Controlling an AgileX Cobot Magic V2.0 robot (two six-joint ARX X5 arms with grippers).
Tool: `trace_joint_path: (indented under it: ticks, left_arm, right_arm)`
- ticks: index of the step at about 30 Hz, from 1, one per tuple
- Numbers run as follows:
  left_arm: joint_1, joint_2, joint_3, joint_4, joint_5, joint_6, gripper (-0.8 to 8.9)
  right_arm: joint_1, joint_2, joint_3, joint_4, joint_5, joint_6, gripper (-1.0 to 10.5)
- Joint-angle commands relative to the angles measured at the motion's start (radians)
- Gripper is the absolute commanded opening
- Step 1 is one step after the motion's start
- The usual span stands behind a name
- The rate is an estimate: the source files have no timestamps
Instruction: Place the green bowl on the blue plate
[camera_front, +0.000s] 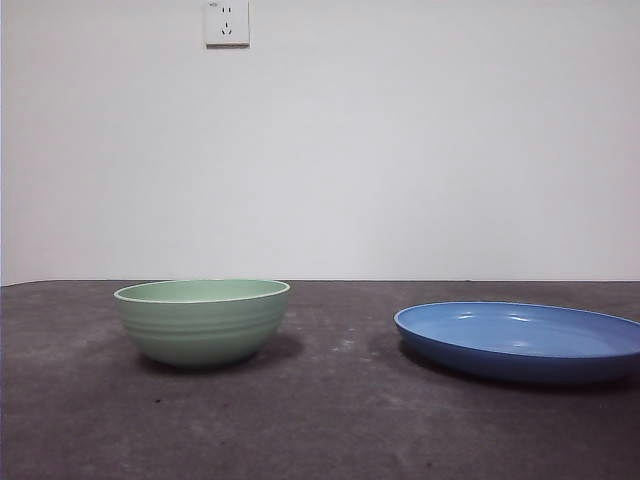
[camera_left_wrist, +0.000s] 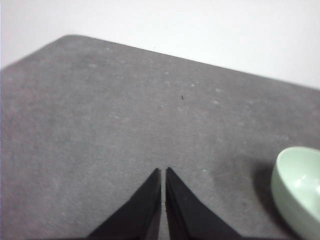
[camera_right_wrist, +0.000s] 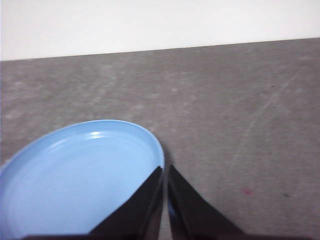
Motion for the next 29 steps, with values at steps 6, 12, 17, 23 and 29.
trace_joint_path:
  ticks: [6,12,17,23,29]
  left_arm:
    - [0.002,-0.002,-0.010,-0.009,0.003,-0.204,0.15]
    - [0.002,-0.001,0.051,-0.010,0.047,-0.235,0.15]
    - [0.002,0.005,0.150,-0.021,0.059,-0.236,0.15]
    - [0.002,0.066,0.313,-0.095,0.059,-0.223,0.15]
    - [0.002,0.197,0.476,-0.211,0.104,-0.140,0.15]
  right_arm:
    - [-0.002,-0.003,-0.003,0.009,-0.018,0.095,0.1]
    - [-0.002,-0.003,0.040,0.012,-0.013,0.151,0.1]
    - [-0.002,-0.002,0.133,0.008,-0.001,0.154,0.1]
    - [-0.002,0.016,0.263,-0.002,-0.001,0.153,0.1]
    - [-0.002,0.118,0.413,-0.094,-0.010,0.106,0.1]
